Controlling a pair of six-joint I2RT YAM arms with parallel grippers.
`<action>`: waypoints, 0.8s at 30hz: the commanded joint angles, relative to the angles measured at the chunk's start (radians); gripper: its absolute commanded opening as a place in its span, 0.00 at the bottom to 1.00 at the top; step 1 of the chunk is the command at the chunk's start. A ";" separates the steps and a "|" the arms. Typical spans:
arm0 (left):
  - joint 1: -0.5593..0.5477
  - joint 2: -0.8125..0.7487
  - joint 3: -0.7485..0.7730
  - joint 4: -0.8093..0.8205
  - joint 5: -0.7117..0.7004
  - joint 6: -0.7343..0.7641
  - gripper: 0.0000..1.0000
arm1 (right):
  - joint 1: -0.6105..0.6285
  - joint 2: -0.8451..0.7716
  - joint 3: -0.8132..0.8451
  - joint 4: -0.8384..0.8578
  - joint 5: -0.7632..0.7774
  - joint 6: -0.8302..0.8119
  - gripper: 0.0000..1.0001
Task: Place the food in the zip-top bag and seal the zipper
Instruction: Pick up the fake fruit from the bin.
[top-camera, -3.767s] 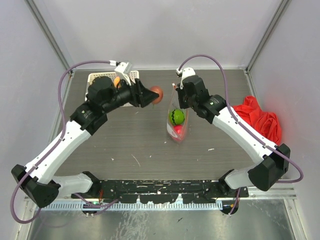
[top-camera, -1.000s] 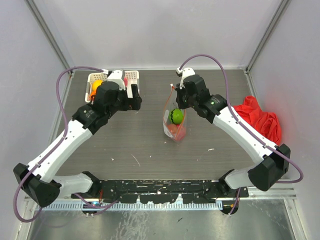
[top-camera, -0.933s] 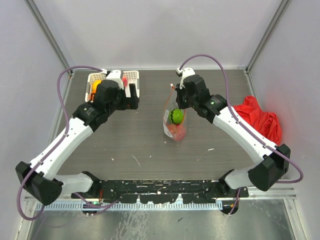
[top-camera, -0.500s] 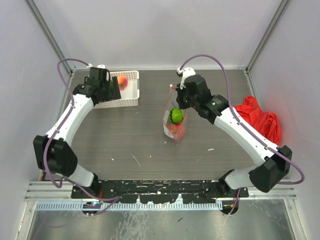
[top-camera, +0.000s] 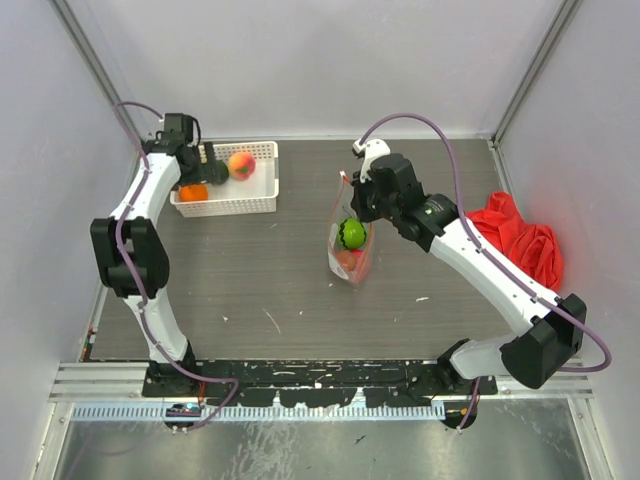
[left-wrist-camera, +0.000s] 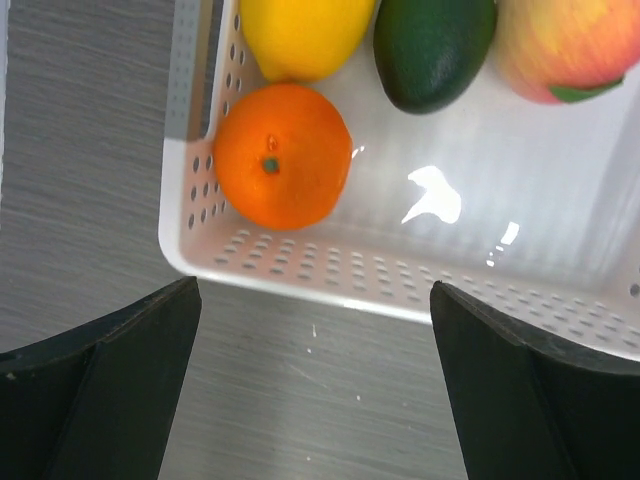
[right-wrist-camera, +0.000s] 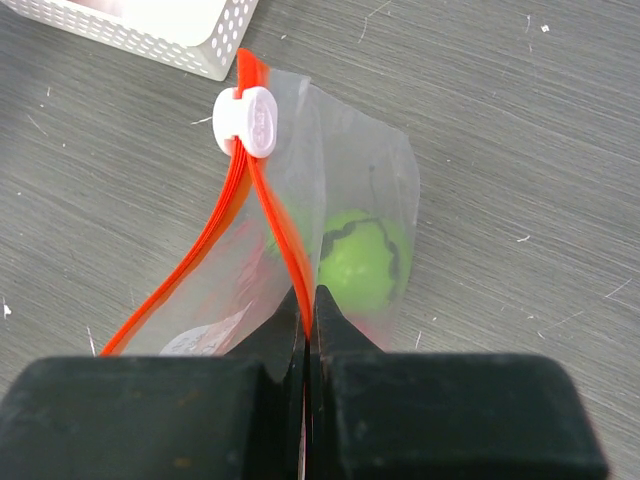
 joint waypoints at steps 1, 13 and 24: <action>0.034 0.086 0.118 -0.040 0.042 0.054 0.98 | 0.004 -0.039 -0.007 0.066 -0.013 -0.001 0.01; 0.062 0.268 0.228 -0.039 0.053 0.082 0.98 | 0.004 -0.035 -0.018 0.068 -0.022 0.012 0.01; 0.066 0.366 0.245 -0.012 0.080 0.082 0.95 | 0.004 -0.019 -0.039 0.069 -0.012 0.013 0.01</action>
